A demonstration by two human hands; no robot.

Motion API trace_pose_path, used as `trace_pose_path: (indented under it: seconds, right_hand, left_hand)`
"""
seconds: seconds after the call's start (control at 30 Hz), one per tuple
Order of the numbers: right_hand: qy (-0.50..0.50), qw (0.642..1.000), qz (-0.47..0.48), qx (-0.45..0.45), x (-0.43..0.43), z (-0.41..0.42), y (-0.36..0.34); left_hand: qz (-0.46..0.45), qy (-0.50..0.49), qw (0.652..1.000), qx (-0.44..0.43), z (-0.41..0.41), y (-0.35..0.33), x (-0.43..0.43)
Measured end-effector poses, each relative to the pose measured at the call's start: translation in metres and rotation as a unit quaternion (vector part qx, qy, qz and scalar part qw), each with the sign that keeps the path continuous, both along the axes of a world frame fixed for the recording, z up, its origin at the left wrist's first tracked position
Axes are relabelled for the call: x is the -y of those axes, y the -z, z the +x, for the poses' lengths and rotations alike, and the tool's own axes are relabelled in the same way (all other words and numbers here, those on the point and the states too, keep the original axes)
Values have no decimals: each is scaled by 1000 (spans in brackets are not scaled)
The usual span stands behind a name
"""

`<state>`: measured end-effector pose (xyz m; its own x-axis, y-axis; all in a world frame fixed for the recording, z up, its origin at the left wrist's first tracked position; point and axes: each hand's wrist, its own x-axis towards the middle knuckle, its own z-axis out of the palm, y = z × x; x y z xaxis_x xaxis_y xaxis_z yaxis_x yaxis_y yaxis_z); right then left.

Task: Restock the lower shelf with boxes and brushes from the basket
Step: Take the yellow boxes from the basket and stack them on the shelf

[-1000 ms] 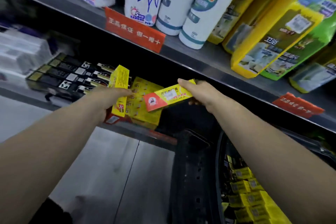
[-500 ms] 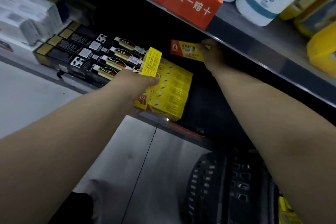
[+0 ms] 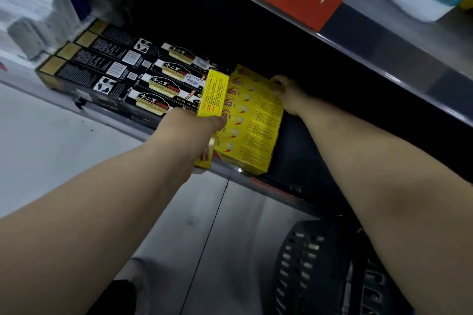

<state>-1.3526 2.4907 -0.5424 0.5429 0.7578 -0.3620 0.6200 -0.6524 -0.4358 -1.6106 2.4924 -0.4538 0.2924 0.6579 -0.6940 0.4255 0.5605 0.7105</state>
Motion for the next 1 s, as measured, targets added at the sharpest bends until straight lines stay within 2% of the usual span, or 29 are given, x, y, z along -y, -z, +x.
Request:
trace_pose_path:
  seconds: [0.1, 0.2, 0.27, 0.33, 0.4, 0.47, 0.5, 0.57, 0.67, 0.73, 0.83, 1.0]
  right_hand:
    - [-27, 997, -58, 41, -1, -1, -7]
    - [-97, 977, -147, 119, 0, -14, -29]
    - [-141, 981, -105, 84, 1, -36, -55]
    - [-226, 973, -26, 38, 9, -62, -84]
    - [-336, 939, 25, 77, 24, -83, -110]
    - [-397, 905, 42, 149, 40, -94, -125]
    - [-401, 899, 26, 177, 48, -96, -129]
    - [-358, 909, -52, 207, 62, -97, -127]
    - [-255, 930, -172, 199, 73, -97, -109]
    - [-231, 935, -205, 175, 75, -98, -91]
    - [-257, 923, -237, 162, 72, -106, -72]
    - [-274, 904, -255, 208, 66, -116, -51]
  left_hand:
    - [14, 3, 1000, 7, 0, -1, -1]
    - [20, 5, 1000, 8, -1, 1, -3]
    - [31, 12, 999, 12, -2, 1, -5]
    - [60, 39, 997, 14, -3, 2, -5]
    - [82, 92, 992, 33, -2, -1, -2]
    - [91, 148, 983, 60, 0, -3, 1]
    - [111, 175, 976, 69, 0, -5, 2]
    - [178, 207, 960, 59, -2, -7, -2]
    - [264, 163, 951, 1, -12, -10, -16]
    - [254, 114, 960, 10, -18, -11, -22]
    - [255, 113, 960, 3, -22, -9, -22]
    - [244, 114, 963, 6, -22, -9, -21]
